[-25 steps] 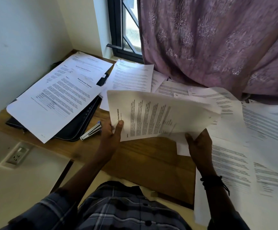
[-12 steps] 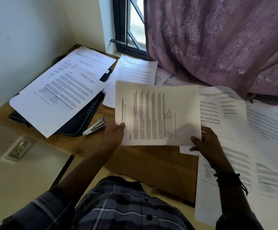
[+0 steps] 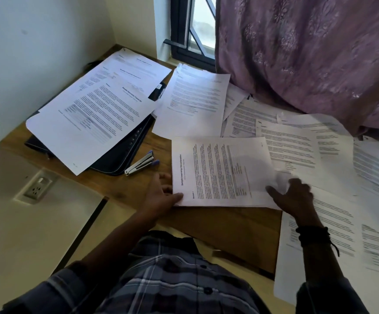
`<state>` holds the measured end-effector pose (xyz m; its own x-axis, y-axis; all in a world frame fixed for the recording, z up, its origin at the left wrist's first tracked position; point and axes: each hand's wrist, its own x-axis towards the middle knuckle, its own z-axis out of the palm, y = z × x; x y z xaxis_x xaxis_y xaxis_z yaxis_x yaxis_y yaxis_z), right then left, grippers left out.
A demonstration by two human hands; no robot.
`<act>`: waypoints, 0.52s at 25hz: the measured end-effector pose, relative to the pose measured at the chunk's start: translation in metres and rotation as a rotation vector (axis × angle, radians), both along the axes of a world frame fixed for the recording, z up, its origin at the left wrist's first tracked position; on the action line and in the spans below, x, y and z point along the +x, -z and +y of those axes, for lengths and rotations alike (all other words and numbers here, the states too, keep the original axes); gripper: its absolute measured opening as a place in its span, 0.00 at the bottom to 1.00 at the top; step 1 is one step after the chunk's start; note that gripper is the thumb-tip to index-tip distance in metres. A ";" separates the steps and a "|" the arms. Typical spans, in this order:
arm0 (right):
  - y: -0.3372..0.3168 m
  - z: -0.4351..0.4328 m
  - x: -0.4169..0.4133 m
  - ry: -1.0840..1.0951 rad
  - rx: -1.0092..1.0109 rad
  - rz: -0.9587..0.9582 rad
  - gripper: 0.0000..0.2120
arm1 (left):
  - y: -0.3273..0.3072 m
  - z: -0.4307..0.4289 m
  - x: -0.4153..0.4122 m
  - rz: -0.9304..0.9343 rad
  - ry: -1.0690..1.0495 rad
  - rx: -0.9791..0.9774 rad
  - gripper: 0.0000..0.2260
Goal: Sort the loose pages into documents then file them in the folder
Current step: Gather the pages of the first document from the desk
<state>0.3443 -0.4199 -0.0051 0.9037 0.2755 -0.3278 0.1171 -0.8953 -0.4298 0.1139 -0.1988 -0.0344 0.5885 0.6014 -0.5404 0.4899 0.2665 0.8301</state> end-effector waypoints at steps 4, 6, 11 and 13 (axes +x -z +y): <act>-0.014 0.076 -0.052 -0.273 0.356 -0.224 0.29 | 0.008 -0.003 -0.005 -0.036 -0.010 0.028 0.15; -0.009 0.137 -0.089 -0.545 0.455 -0.062 0.23 | 0.011 -0.001 -0.009 -0.061 0.042 0.037 0.08; 0.032 0.234 -0.117 -1.026 0.231 -0.098 0.19 | 0.008 0.002 -0.011 -0.111 0.084 0.115 0.07; 0.042 0.246 -0.108 -1.112 0.214 -0.151 0.20 | 0.009 0.003 -0.012 -0.128 0.085 0.063 0.07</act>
